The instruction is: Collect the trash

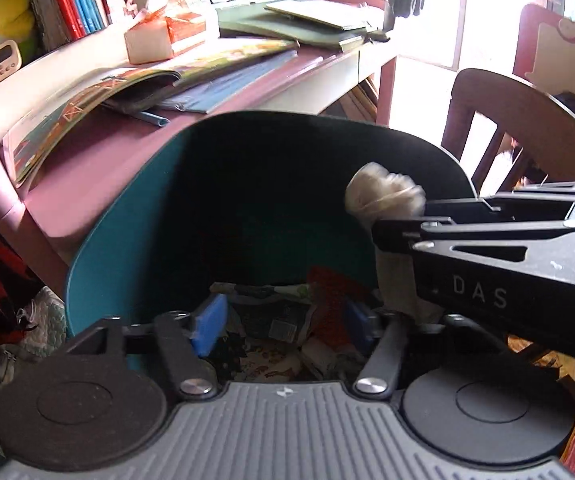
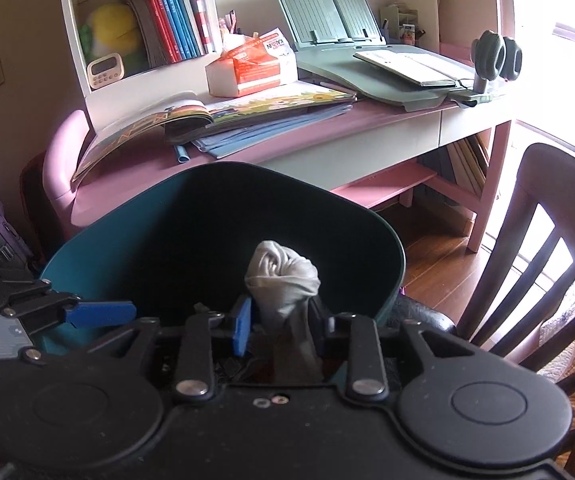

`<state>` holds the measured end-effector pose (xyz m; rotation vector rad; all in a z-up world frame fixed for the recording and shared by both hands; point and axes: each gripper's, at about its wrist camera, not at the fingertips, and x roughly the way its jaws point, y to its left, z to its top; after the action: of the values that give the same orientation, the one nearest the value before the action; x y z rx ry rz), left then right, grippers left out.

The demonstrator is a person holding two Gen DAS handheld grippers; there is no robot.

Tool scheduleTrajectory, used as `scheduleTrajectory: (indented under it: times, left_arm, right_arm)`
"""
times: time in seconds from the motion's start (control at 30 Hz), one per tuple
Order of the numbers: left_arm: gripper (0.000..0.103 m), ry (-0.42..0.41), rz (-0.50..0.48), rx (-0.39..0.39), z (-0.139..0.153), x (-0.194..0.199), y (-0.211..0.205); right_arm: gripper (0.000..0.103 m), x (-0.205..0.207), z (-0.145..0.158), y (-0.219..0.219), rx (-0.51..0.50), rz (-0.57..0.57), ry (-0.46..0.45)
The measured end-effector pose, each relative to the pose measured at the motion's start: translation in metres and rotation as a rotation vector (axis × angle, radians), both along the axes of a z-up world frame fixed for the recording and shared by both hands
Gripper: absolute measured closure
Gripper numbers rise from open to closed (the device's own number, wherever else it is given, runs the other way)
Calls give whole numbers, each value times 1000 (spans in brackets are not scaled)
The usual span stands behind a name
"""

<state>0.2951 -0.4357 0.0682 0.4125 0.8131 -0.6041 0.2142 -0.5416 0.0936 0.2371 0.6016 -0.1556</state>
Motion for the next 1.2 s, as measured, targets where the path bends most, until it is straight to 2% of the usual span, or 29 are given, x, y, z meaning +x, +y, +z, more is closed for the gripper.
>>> scheduleTrajectory:
  times: [0.1,0.13,0.33,0.47,0.8,0.93,1.2]
  left_arm:
    - [33,0,3,-27,5,-2,5]
    - [33,2,4,-35,7,-3,7]
    - [27,-17,14,-77,21,-13,20]
    - [26,-33,17,-97,33,-23,32]
    - [26,-90,43,-143,62,-50,68]
    - [22,-105,42,-177,75,-62,80]
    - [21,-118,1,-232,93,-89,96]
  right_arm:
    - [65,-6,5,1,0,-3,-14]
    - [58,-9,7,1,-2,-9,-22]
    - [56,-27,24,3,3,9,-57]
    - [49,-45,38,10,-9,33,-88]
    - [45,-87,63,31,-21,117,-139]
    - [44,-104,72,37,-23,137,-149]
    - [44,-143,84,44,-26,154,-183]
